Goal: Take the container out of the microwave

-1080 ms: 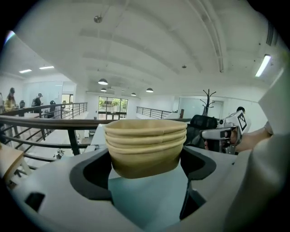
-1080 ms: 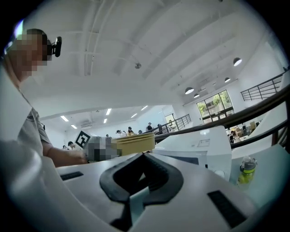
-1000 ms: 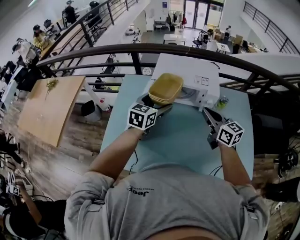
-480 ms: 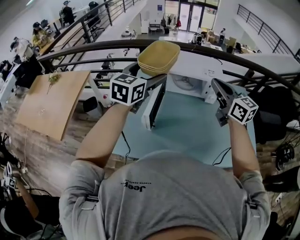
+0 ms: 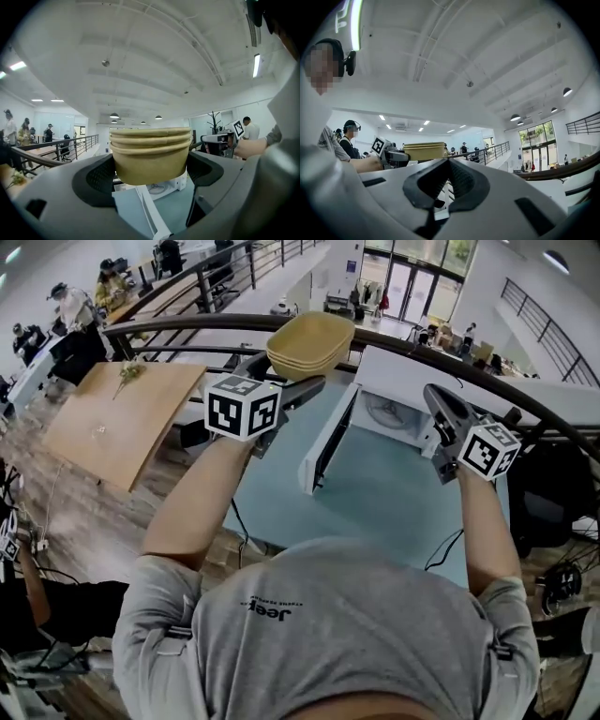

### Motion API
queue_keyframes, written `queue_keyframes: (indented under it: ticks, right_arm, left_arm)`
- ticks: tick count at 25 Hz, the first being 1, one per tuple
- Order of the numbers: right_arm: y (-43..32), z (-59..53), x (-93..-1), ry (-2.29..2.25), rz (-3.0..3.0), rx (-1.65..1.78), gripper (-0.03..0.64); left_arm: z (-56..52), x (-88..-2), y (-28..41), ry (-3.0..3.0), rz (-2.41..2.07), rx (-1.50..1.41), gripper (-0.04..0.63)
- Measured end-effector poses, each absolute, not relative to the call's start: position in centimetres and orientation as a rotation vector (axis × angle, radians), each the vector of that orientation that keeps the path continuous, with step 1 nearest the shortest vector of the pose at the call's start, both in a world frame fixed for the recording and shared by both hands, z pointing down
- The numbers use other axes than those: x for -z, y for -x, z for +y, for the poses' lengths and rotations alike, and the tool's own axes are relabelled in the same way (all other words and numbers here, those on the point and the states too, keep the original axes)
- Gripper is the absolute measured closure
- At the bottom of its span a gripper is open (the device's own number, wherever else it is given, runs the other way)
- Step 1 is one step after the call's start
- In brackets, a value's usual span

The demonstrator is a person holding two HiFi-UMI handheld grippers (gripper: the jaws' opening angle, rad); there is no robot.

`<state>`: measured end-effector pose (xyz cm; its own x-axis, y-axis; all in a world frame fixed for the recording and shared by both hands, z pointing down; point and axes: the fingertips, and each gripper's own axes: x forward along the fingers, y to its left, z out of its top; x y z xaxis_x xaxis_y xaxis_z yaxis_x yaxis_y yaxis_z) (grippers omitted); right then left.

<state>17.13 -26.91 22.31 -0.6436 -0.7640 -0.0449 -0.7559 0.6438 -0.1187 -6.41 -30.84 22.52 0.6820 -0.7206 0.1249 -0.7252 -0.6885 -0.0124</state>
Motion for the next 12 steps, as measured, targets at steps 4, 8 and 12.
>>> queue_keyframes:
  ticks: [4,8,12]
  right_arm:
    - [-15.9,-27.4,-21.3,1.15,2.824,0.095,0.598]
    - [-15.7,-26.6,-20.9,1.038,2.877,0.083,0.6]
    - [-16.3,-25.7,-21.2,0.917,2.926,0.086,0.599]
  left_arm:
    - [-29.7,-21.9,8.1,-2.797,-1.35,-0.165,0.1]
    - [-27.9,-21.8,8.0,-2.741,-1.441,-0.141,0.1]
    - [-25.6,-22.4,6.5,-2.684,-1.536,-0.141,0.1]
